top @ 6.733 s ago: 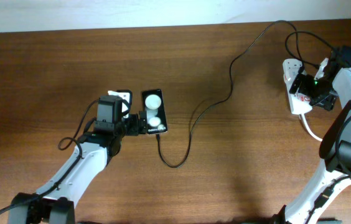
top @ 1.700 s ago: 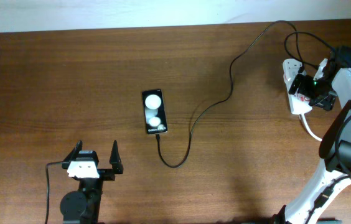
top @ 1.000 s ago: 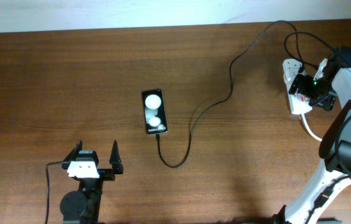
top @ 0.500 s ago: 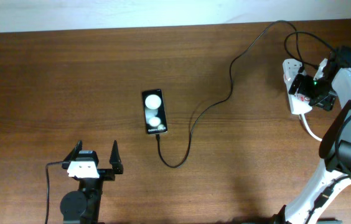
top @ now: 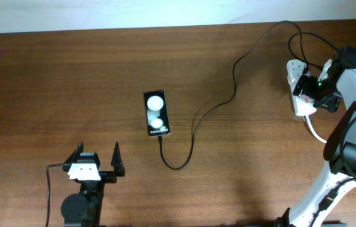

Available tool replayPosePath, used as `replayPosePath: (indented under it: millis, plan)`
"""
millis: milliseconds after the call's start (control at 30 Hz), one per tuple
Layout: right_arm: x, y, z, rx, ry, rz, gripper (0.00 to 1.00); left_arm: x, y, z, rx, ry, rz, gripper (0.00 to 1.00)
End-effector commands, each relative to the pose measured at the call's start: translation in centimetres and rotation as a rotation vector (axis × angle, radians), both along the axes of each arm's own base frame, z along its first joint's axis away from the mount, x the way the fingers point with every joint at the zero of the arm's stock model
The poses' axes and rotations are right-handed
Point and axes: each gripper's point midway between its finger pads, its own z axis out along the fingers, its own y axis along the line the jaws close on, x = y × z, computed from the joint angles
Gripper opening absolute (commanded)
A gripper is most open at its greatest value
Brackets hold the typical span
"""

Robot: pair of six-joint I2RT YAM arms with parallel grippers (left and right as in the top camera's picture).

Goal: Plug charger to phone and switch on socket

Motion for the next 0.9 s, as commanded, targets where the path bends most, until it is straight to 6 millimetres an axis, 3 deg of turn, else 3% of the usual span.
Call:
replayPosePath:
  millis: [0, 300, 433, 867]
  plan:
    - [-0.6, -0.1, -0.8, -0.016, 0.030, -0.002, 0.99, 0.0, 0.3, -0.1, 0.015, 0.000, 0.013, 0.99]
    - [-0.6, -0.1, -0.8, -0.016, 0.030, -0.002, 0.99, 0.0, 0.3, -0.1, 0.015, 0.000, 0.013, 0.99]
    - [-0.2, -0.2, 1.1, -0.033, -0.008, -0.003, 0.99, 0.0, 0.3, -0.1, 0.015, 0.000, 0.013, 0.99]
    - [0.3, -0.5, 13.3, -0.143, -0.260, -0.006, 0.99, 0.0, 0.3, -0.1, 0.015, 0.000, 0.013, 0.99]
